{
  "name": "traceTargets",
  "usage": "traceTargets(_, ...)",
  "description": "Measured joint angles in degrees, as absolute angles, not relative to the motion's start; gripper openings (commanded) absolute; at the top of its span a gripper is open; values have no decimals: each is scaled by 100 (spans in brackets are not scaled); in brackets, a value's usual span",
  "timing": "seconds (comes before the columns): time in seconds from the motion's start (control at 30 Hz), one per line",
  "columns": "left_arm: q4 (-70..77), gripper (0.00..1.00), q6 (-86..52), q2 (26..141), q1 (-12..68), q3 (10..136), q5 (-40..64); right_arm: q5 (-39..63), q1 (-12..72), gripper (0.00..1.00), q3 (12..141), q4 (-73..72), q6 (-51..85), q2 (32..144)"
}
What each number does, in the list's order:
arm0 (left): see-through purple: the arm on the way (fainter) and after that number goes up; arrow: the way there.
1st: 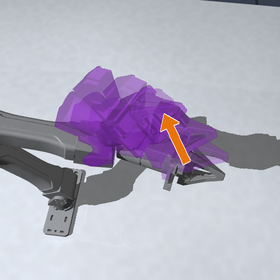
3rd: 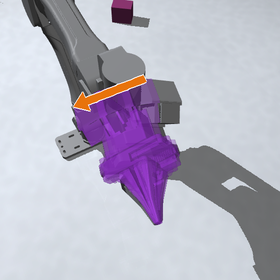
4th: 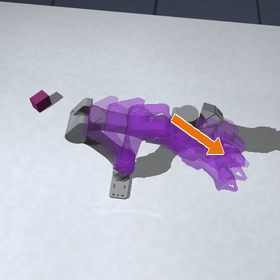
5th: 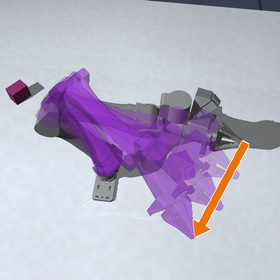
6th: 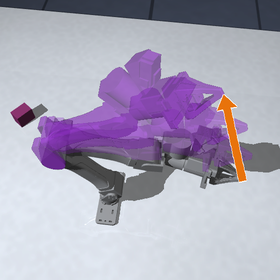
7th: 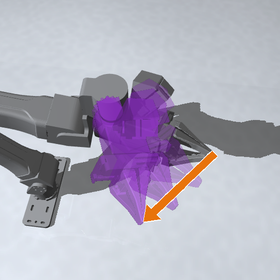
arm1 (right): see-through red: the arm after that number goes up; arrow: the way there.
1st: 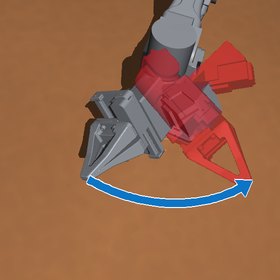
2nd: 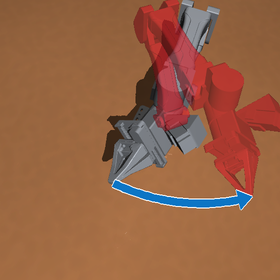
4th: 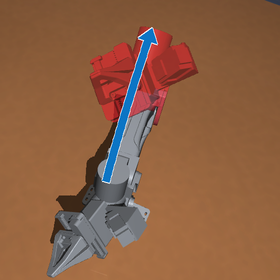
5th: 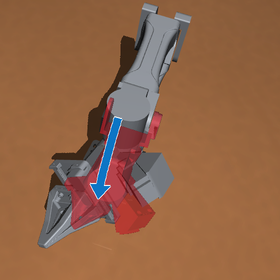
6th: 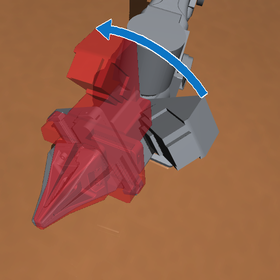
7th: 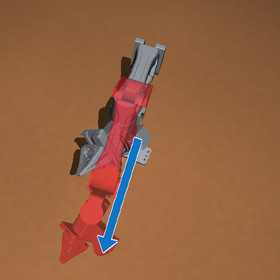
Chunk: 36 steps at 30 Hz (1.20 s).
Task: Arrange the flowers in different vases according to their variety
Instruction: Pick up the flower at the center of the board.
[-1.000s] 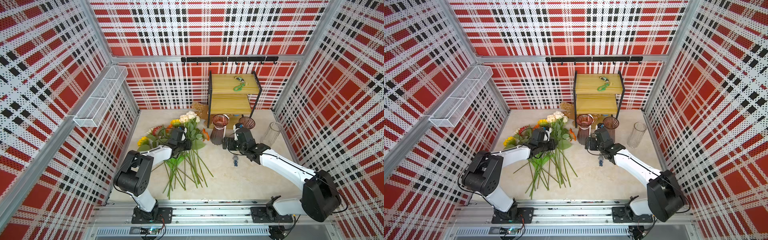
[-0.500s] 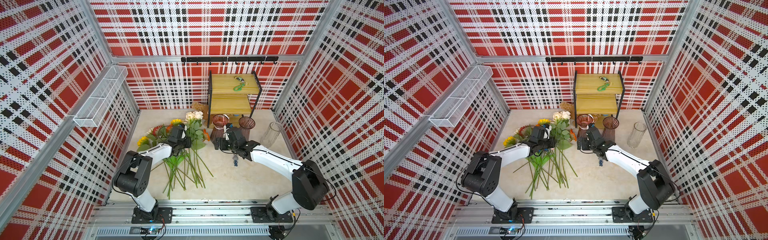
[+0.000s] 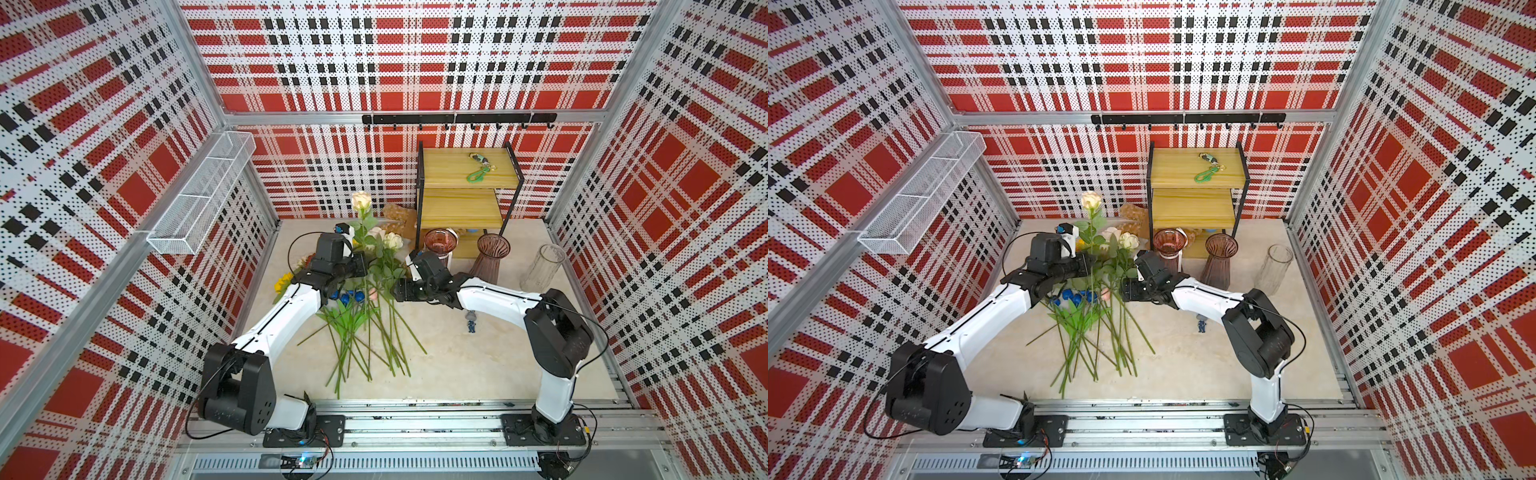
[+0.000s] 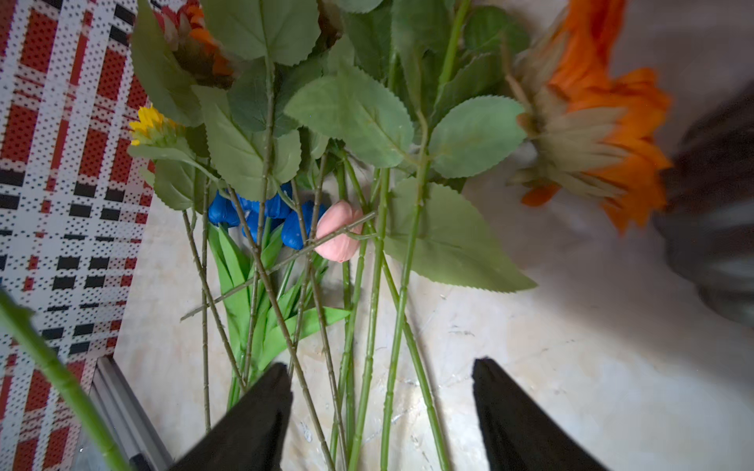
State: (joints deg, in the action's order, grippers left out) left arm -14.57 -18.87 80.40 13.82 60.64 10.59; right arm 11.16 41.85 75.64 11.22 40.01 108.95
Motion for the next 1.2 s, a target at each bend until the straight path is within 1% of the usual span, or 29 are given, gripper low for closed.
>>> traceTargets(0.1, -1634, 0, -1879, 7817, 1160, 6034, 1092, 1363, 4206, 63, 7712, 1072, 4141, 11166)
traceTargets(0.2, -1715, 0, -1868, 7566, 980, 5990, 1127, 1490, 4217, 55, 7817, 1063, 4272, 11382)
traceTargets(0.3, -1752, 0, -1835, 7367, 864, 5892, 1175, 1522, 4226, 40, 7924, 1092, 4353, 11524)
traceTargets(0.33, -1758, 0, -1820, 7330, 834, 5852, 1186, 1531, 4226, 38, 7940, 1090, 4370, 11539)
traceTargets(0.57, -1905, 0, -1765, 7227, 670, 5527, 1282, 1590, 4276, 39, 8138, 1098, 4425, 11563)
traceTargets(0.97, -1942, 0, -1752, 7043, 565, 5433, 1339, 1686, 4340, 39, 8298, 1194, 4471, 11981)
traceTargets(1.07, -1944, 0, -1750, 7039, 561, 5391, 1341, 1686, 4340, 38, 8298, 1219, 4471, 12046)
traceTargets(1.2, -1951, 0, -1752, 7022, 558, 5356, 1341, 1693, 4340, 34, 8298, 1214, 4475, 12132)
